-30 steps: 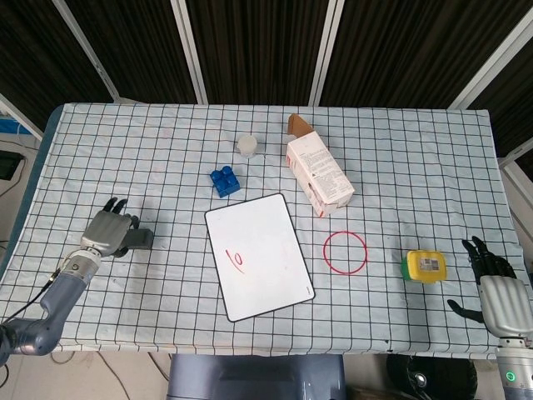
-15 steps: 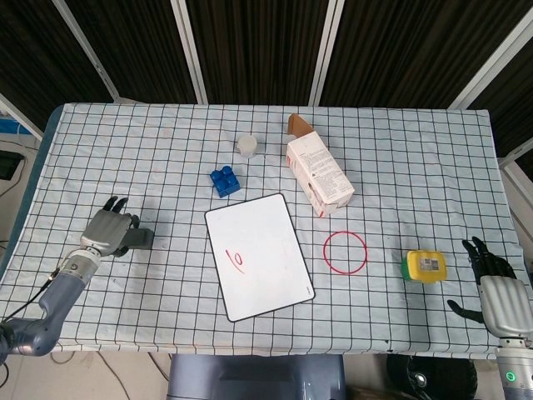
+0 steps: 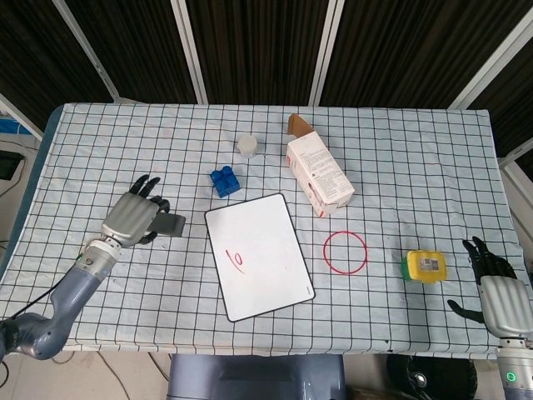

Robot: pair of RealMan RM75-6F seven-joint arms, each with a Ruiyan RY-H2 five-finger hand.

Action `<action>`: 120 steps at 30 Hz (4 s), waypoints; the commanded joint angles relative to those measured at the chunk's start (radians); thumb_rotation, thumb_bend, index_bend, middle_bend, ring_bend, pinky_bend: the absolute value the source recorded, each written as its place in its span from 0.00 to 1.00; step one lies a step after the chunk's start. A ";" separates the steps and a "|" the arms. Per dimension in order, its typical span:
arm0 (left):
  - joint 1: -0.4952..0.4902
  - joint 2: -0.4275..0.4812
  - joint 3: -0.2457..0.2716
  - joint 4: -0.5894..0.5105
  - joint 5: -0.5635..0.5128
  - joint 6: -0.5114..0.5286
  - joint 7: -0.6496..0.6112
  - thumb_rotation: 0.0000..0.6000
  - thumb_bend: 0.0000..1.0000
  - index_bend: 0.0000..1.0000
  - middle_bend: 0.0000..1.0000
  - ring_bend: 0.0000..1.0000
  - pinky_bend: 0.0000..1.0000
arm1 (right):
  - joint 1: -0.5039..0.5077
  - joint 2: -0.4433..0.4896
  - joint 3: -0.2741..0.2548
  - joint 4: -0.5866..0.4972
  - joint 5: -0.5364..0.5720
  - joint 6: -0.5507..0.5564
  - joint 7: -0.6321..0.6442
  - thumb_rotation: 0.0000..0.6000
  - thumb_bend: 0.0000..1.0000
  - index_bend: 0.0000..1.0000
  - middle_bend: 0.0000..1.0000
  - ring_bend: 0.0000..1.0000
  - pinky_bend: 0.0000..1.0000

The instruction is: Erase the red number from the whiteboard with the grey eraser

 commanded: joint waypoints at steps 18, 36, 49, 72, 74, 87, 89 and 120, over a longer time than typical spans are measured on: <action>-0.197 -0.315 -0.005 0.119 -0.134 -0.030 0.248 1.00 0.26 0.41 0.43 0.00 0.00 | -0.001 -0.002 0.002 0.001 0.007 -0.001 0.000 1.00 0.03 0.06 0.05 0.17 0.18; -0.248 -0.447 0.026 0.217 -0.150 -0.028 0.294 1.00 0.26 0.41 0.44 0.00 0.00 | 0.000 0.002 0.003 0.000 0.009 -0.003 0.006 1.00 0.03 0.06 0.05 0.16 0.18; -0.250 -0.450 0.048 0.217 -0.150 -0.050 0.268 1.00 0.26 0.41 0.45 0.00 0.00 | -0.001 0.004 0.004 -0.002 0.010 -0.003 0.007 1.00 0.03 0.06 0.05 0.17 0.18; -0.239 -0.387 0.119 0.064 -0.142 -0.047 0.283 1.00 0.26 0.41 0.45 0.00 0.00 | -0.001 0.003 0.003 0.000 0.006 0.000 0.008 1.00 0.03 0.05 0.05 0.17 0.18; -0.242 -0.389 0.123 0.053 -0.135 -0.044 0.289 1.00 0.26 0.41 0.45 0.00 0.00 | -0.001 0.003 0.003 0.000 0.006 -0.001 0.008 1.00 0.03 0.05 0.05 0.17 0.18; -0.278 -0.439 0.093 0.121 -0.157 -0.041 0.316 1.00 0.26 0.41 0.45 0.00 0.00 | -0.002 0.003 0.002 0.000 0.007 -0.001 0.009 1.00 0.04 0.06 0.05 0.16 0.18; -0.285 -0.451 0.085 0.147 -0.170 -0.047 0.317 1.00 0.26 0.41 0.45 0.00 0.00 | -0.002 0.003 0.002 0.000 0.007 -0.001 0.010 1.00 0.03 0.06 0.05 0.17 0.18; -0.277 -0.318 -0.005 0.181 -0.198 -0.010 0.203 1.00 0.26 0.41 0.45 0.00 0.00 | 0.002 0.006 0.004 -0.006 0.012 -0.008 0.010 1.00 0.03 0.05 0.05 0.16 0.18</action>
